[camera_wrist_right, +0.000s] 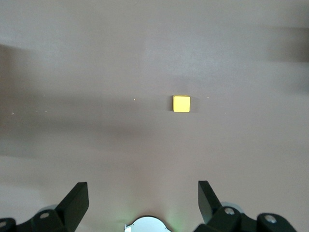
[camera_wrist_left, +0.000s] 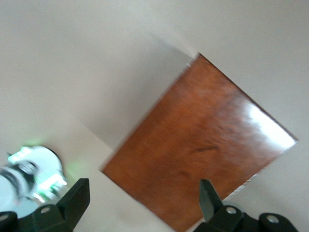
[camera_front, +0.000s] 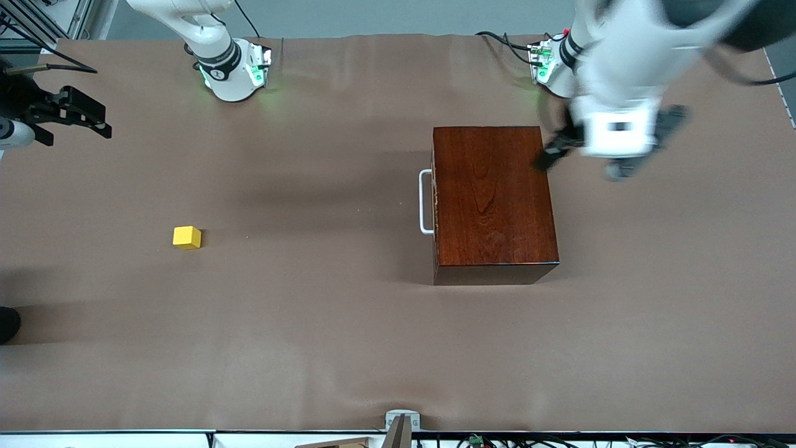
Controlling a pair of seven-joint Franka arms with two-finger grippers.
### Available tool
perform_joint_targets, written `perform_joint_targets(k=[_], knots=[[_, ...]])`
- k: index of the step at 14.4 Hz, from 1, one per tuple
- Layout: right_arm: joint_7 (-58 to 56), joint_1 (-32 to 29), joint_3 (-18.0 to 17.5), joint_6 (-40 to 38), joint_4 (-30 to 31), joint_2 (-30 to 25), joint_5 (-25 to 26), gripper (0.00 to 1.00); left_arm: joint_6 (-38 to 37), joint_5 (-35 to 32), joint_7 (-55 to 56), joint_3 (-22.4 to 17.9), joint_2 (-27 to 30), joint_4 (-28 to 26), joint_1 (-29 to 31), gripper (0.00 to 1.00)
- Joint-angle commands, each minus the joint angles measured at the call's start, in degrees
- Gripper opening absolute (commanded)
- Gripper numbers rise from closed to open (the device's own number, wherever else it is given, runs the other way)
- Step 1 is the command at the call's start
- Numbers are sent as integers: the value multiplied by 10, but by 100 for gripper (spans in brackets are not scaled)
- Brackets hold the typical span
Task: Open drawer, take yellow block, close drawer
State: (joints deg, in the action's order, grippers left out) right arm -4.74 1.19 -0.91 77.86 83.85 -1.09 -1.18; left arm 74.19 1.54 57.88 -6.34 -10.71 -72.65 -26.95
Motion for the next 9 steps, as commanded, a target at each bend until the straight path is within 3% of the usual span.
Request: perform_joint_targets(k=[1, 5, 9], knots=[[7, 2, 3, 4, 15, -15, -6, 100, -5, -3, -212, 6, 66, -61, 92, 100], [7, 1, 4, 4, 15, -15, -6, 100, 4, -21, -429, 8, 64, -62, 197, 100], [7, 1, 4, 4, 15, -15, -6, 100, 70, -38, -580, 11, 72, -84, 219, 100]])
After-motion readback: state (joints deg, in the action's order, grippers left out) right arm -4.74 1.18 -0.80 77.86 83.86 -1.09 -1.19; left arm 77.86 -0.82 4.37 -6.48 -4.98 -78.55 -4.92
